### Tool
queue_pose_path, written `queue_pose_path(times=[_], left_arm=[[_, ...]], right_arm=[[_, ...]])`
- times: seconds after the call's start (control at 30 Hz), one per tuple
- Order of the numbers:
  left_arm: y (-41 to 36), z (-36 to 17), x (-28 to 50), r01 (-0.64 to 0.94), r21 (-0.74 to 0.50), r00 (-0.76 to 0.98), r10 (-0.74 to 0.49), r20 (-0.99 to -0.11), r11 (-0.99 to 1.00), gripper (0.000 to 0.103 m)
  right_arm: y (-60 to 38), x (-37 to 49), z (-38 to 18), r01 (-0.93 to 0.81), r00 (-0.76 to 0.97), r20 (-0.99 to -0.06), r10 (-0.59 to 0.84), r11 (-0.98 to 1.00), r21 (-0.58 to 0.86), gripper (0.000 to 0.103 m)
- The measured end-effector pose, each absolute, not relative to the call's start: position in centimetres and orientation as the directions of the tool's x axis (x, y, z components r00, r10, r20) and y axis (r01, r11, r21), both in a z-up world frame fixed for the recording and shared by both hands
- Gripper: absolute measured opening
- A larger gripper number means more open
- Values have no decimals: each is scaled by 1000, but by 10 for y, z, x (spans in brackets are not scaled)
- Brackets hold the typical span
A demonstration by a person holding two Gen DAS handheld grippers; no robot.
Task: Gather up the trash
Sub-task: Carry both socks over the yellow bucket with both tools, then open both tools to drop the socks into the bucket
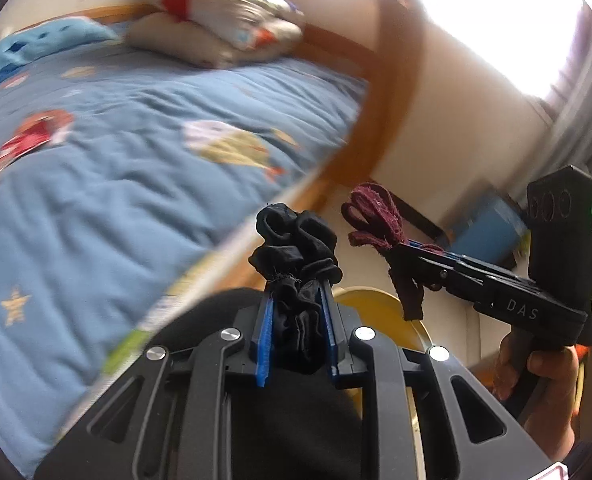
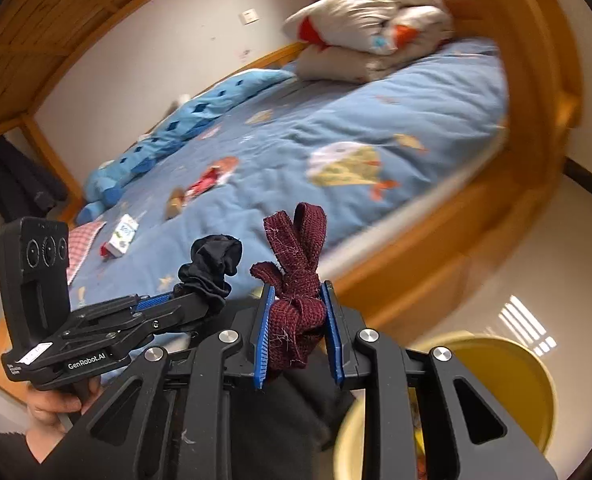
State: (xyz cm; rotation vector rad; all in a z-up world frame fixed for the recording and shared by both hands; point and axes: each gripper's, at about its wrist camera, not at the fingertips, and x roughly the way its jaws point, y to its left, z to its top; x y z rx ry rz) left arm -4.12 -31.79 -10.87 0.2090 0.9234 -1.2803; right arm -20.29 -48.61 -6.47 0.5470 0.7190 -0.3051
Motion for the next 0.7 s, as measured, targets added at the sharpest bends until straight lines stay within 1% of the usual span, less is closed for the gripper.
queue_pose_path(times=[0.27,0.7], left_arm=[[-359,-125,-95,919,-338,-122,-672,-731,201,21],[-407,-169,-162,939,-337,-245,-551,-798,71,21]], right_arm=[[-499,-273,-71,551,666,-728,-163,765,333,23],[-514,-350,-96,689,540,-809,-235,676,263,23]])
